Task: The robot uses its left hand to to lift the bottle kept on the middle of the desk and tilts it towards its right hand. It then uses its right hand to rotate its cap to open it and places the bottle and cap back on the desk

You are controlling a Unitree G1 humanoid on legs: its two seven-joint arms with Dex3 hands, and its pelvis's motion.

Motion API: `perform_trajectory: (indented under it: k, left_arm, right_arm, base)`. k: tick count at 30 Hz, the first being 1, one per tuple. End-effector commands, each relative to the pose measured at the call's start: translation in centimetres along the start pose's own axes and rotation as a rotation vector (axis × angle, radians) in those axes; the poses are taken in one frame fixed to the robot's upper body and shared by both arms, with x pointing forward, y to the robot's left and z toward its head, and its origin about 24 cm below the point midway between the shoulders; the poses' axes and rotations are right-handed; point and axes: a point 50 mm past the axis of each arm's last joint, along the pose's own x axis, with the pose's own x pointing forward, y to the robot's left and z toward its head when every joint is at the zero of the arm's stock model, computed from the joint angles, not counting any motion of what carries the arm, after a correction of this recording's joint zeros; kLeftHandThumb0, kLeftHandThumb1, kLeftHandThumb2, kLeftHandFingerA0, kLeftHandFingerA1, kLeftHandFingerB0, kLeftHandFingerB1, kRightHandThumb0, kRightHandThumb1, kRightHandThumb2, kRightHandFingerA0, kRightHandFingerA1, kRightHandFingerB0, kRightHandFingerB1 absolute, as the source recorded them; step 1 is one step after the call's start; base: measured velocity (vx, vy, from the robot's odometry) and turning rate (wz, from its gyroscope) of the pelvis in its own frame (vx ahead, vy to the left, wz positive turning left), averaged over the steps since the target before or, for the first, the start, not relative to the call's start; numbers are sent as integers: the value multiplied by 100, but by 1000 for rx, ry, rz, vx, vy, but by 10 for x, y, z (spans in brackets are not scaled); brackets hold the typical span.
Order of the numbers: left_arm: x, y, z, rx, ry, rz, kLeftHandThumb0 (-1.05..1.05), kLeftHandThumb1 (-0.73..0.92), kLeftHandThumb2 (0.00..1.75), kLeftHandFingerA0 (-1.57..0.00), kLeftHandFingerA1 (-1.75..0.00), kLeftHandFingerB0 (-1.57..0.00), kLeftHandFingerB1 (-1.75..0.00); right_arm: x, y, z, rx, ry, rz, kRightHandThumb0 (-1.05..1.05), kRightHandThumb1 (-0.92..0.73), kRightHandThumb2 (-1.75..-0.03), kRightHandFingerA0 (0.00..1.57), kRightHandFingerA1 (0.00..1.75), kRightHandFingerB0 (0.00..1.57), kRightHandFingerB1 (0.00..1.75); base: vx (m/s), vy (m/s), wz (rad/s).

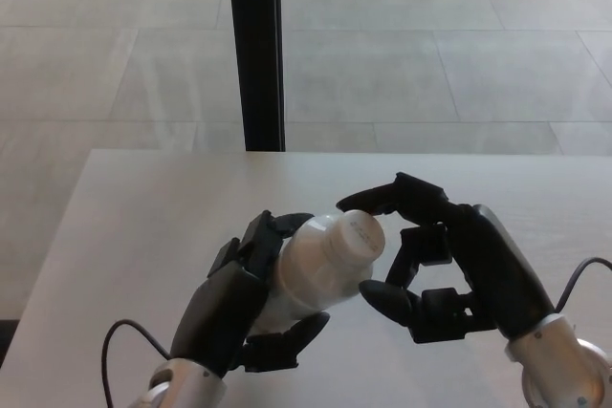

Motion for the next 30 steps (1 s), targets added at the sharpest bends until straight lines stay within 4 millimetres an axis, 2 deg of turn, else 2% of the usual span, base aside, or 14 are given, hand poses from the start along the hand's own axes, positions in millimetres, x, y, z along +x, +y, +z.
perform_trajectory:
  k: [1, 2, 6, 7, 9, 10, 13, 14, 15, 17, 18, 28, 29, 30]
  left_arm:
    - [-3, 2, -2, 6, -18, 24, -9, 57, 115, -120, -142, -99, -121]
    - [-3, 2, -3, 5, -9, 21, -8, 57, 117, -90, -175, -86, -137]
    - [-4, 2, -3, 2, -17, 20, -8, 50, 118, -93, -175, -81, -155]
    - [-4, 2, -3, 2, -20, 17, -16, 48, 119, -125, -146, -109, -133]
    - [-5, 1, -5, 6, 0, 12, -17, 46, 120, -123, -146, -109, -134]
    - [-5, 1, -4, 5, 2, 9, -10, 42, 139, -98, -175, -80, -175]
    - [-5, 2, -3, -1, 10, 2, -9, 41, 142, -97, -175, -80, -175]
    - [-4, 2, -2, 3, 17, -6, -9, 42, 140, -97, -175, -80, -175]
    - [-4, 2, -2, 8, 20, -3, -9, 41, 139, -97, -175, -79, -175]
    - [-4, 2, -2, -3, 5, 1, -10, 41, 140, -97, -175, -79, -175]
    - [-3, 2, -2, -3, -2, 3, -10, 41, 141, -98, -175, -79, -175]
    - [-3, 2, -2, 1, -2, 8, -12, 41, 138, -98, -175, -79, -175]
    - [-3, 2, -2, -4, -4, 6, -12, 40, 139, -94, -175, -82, -171]
    - [-2, 2, -3, 14, 6, 6, -22, 46, 119, -121, -143, -105, -131]
  right_arm:
    - [0, -4, 2, -7, -17, -17, -102, -51, -81, 106, 105, 49, 74]
    - [-1, -4, 1, -11, -13, -17, -98, -67, -61, 113, 108, 50, 74]
    - [-1, -4, 1, -19, -16, -16, -97, -70, -62, 120, 112, 53, 75]
    - [-2, -4, 1, -19, -15, -15, -96, -70, -62, 122, 112, 53, 75]
    - [-3, -4, 0, -14, -7, -18, -98, -54, -87, 124, 114, 54, 76]
    - [-3, -4, 0, -10, -8, -21, -96, -58, -104, 141, 126, 67, 81]
    - [-3, -4, -1, 5, -12, -24, -90, -56, -103, 142, 126, 67, 81]
    - [-4, -4, -1, 14, -2, -31, -92, -74, -64, 135, 117, 63, 76]
    - [-4, -4, -1, 12, 2, -33, -83, -51, -103, 147, 129, 66, 79]
    - [-4, -3, -1, 20, 8, -32, -82, -50, -102, 145, 127, 69, 81]
    - [-4, -3, -1, 21, 8, -32, -92, -73, -63, 137, 115, 66, 77]
    - [-5, -2, -2, 37, 6, -25, -92, -73, -63, 137, 115, 66, 76]
    - [-5, -2, -1, 33, 8, -28, -84, -50, -101, 144, 127, 71, 81]
    - [-6, 1, -1, -11, -2, -18, -96, -73, -63, 136, 117, 63, 79]
  base:
    - [0, 0, 0]
    - [0, 0, 0]
    - [0, 0, 0]
    - [0, 0, 0]
    - [0, 0, 0]
    - [0, 0, 0]
    - [0, 0, 0]
    - [0, 0, 0]
    - [0, 0, 0]
    - [0, 0, 0]
    - [0, 0, 0]
    - [0, 0, 0]
    - [0, 0, 0]
    - [0, 0, 0]
